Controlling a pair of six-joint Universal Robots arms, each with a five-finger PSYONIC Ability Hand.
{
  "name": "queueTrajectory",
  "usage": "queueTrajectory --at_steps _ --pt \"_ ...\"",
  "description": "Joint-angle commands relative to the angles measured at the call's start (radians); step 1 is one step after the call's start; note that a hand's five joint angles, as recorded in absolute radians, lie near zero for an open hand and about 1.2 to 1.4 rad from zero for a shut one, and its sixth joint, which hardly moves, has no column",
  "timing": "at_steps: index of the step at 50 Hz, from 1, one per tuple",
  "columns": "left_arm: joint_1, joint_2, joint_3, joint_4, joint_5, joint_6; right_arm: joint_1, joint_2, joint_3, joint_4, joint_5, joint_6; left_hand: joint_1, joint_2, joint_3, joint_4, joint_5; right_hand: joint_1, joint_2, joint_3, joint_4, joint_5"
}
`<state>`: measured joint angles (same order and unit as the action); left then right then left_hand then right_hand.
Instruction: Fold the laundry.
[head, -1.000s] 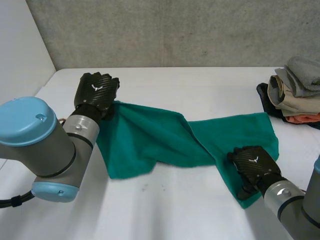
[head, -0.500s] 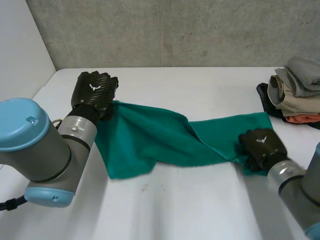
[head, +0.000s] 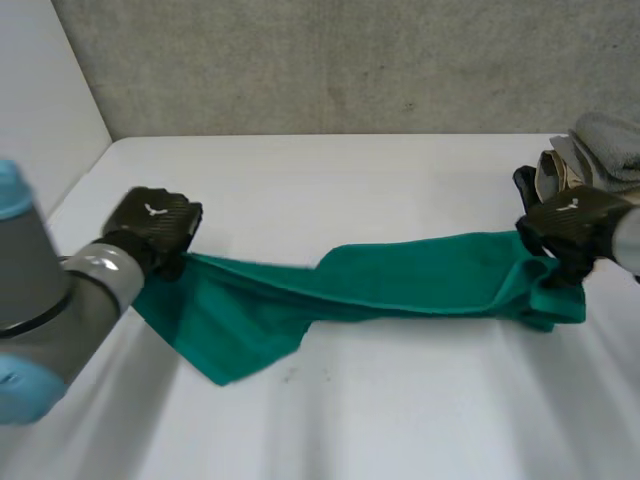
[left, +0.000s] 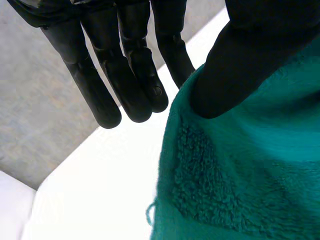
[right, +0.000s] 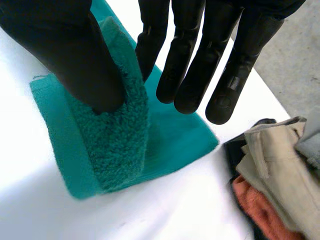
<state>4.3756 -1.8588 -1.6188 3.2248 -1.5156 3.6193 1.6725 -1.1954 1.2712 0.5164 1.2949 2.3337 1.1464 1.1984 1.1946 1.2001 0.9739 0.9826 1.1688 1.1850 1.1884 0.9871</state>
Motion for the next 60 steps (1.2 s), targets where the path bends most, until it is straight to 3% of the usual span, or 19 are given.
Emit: queueTrajectory --at_steps 1,6,7,11,15,17,24,29,35,40,44,48,52,55,60 --pt "0.007 -0.247 0.311 0.194 -0.031 0.098 0.079 0.206 -0.269 -0.295 0.124 0.004 0.25 0.198 0.202 0.196 0.248 0.414 0.227 0.211 0.208 0.235" --pt "0.005 -0.283 0.519 0.418 -0.043 0.102 0.087 0.22 -0.377 -0.7 0.129 0.044 0.25 0.198 0.202 0.196 0.248 0.414 0.227 0.211 0.208 0.235" --pt "0.008 -0.281 0.563 0.513 -0.049 0.098 0.089 0.212 -0.384 -0.849 0.126 0.08 0.25 0.198 0.202 0.196 0.248 0.414 0.227 0.211 0.208 0.235" --pt "0.001 -0.267 0.611 0.676 -0.069 0.096 0.085 0.165 -0.392 -1.108 0.127 0.179 0.25 0.198 0.202 0.196 0.248 0.414 0.227 0.211 0.208 0.235" --pt "0.001 -0.238 0.588 0.667 -0.104 0.093 0.082 0.143 -0.397 -1.112 0.1 0.249 0.25 0.198 0.202 0.196 0.248 0.414 0.227 0.211 0.208 0.235" --pt "0.005 -0.221 0.548 0.644 -0.109 0.091 0.082 0.139 -0.388 -1.087 0.07 0.272 0.25 0.198 0.202 0.196 0.248 0.414 0.227 0.211 0.208 0.235" --pt "0.013 -0.16 0.277 0.604 -0.104 0.09 0.067 0.109 -0.285 -0.926 -0.152 0.348 0.25 0.198 0.202 0.196 0.248 0.414 0.227 0.211 0.208 0.235" --pt "0.01 -0.16 0.136 0.609 -0.101 0.091 -0.008 0.125 -0.141 -0.834 -0.299 0.348 0.25 0.198 0.202 0.196 0.248 0.414 0.227 0.211 0.208 0.235" --pt "0.001 -0.206 -0.012 0.613 -0.098 0.091 -0.048 0.18 0.028 -0.803 -0.397 0.32 0.25 0.198 0.202 0.196 0.248 0.414 0.227 0.211 0.208 0.235" --pt "-0.001 -0.293 -0.072 0.613 -0.1 0.099 -0.094 0.224 0.157 -0.8 -0.41 0.221 0.25 0.198 0.202 0.196 0.248 0.414 0.227 0.211 0.208 0.235" --pt "0.015 -0.267 -0.131 0.604 -0.1 0.102 -0.102 0.214 0.252 -0.75 -0.41 0.115 0.25 0.198 0.202 0.196 0.248 0.414 0.227 0.211 0.208 0.235" --pt "0.056 -0.13 -0.217 0.569 -0.1 0.121 -0.099 0.182 0.309 -0.598 -0.401 0.012 0.25 0.198 0.202 0.196 0.248 0.414 0.227 0.211 0.208 0.235" --pt "0.093 0.033 -0.305 0.472 -0.095 0.163 -0.105 0.099 0.323 -0.338 -0.382 -0.056 0.25 0.198 0.202 0.196 0.248 0.414 0.227 0.211 0.208 0.235" --pt "0.104 0.15 -0.363 0.315 -0.058 0.219 -0.112 0.025 0.318 -0.118 -0.368 -0.085 0.25 0.198 0.202 0.196 0.248 0.414 0.227 0.211 0.208 0.235" --pt "0.12 0.266 -0.412 -0.053 -0.006 0.344 -0.158 -0.085 0.336 0.233 -0.252 -0.179 0.25 0.198 0.202 0.196 0.248 0.414 0.227 0.211 0.208 0.235"
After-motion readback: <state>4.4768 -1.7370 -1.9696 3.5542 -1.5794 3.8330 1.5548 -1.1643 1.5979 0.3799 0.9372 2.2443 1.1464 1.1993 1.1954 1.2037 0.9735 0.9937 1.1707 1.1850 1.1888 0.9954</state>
